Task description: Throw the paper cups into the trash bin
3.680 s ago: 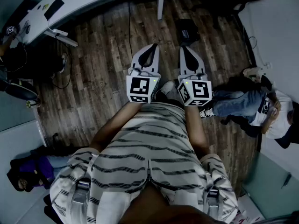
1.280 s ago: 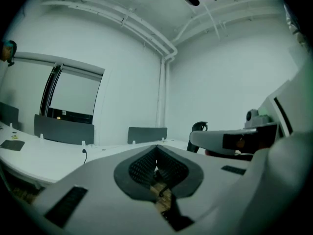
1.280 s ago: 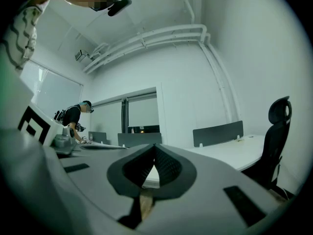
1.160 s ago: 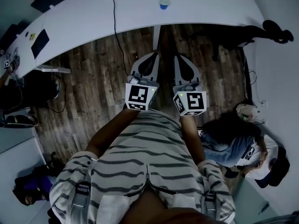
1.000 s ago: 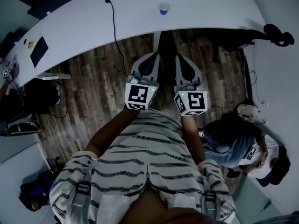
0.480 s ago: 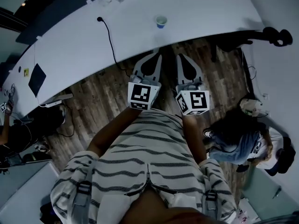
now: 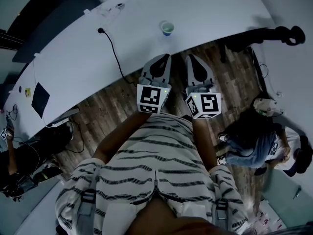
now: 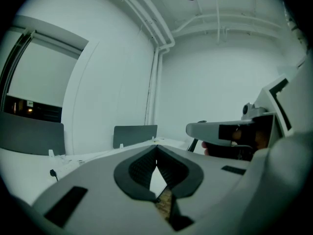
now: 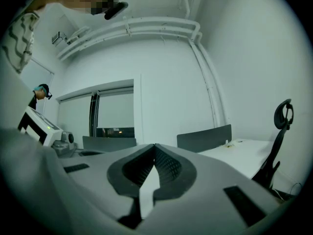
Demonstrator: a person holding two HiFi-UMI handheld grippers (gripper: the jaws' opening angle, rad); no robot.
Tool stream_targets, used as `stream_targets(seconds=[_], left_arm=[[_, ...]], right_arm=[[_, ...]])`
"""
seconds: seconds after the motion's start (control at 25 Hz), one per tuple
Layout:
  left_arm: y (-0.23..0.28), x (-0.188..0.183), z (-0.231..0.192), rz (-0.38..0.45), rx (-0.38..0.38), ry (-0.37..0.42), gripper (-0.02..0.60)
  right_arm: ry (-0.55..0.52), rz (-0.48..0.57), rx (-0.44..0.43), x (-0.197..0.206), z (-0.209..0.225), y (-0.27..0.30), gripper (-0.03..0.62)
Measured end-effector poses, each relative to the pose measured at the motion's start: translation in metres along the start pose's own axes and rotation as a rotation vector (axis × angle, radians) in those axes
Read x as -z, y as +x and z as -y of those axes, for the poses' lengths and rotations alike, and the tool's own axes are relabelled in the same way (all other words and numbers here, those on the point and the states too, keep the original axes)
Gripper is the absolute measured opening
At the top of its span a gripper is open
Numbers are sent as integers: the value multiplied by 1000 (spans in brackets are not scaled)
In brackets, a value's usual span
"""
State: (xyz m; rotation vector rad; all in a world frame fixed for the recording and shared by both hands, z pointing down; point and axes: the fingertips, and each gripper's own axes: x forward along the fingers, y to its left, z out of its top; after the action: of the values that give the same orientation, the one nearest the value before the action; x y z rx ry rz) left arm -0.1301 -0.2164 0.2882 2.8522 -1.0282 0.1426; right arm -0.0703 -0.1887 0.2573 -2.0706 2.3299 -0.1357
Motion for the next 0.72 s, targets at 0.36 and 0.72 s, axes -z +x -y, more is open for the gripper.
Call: stream_targets(seconds=[0.36,0.72], left_arm=[[17,13,-14,-34,-15,-19,25],[33,34,-31,-70,-92,-50,25]], right_arm=[[17,-15,6,8,5,13,11],[31,-57,-4,26,23,22,11]])
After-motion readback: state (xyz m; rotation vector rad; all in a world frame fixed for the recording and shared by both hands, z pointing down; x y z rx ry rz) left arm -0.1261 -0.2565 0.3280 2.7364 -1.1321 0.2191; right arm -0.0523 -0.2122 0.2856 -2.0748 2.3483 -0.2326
